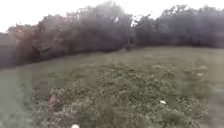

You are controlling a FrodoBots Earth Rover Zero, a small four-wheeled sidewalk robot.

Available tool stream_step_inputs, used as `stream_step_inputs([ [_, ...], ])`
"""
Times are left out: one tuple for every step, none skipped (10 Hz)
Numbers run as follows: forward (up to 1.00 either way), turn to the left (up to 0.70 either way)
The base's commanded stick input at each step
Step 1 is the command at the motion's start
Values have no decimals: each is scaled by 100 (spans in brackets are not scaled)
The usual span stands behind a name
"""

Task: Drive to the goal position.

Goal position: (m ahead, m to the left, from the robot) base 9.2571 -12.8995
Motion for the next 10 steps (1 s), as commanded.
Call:
stream_step_inputs([
  [70,0],
  [70,0],
  [70,0],
  [70,-2],
  [70,-3],
  [70,-7],
  [70,-11],
  [70,0],
  [70,0],
  [70,0],
])
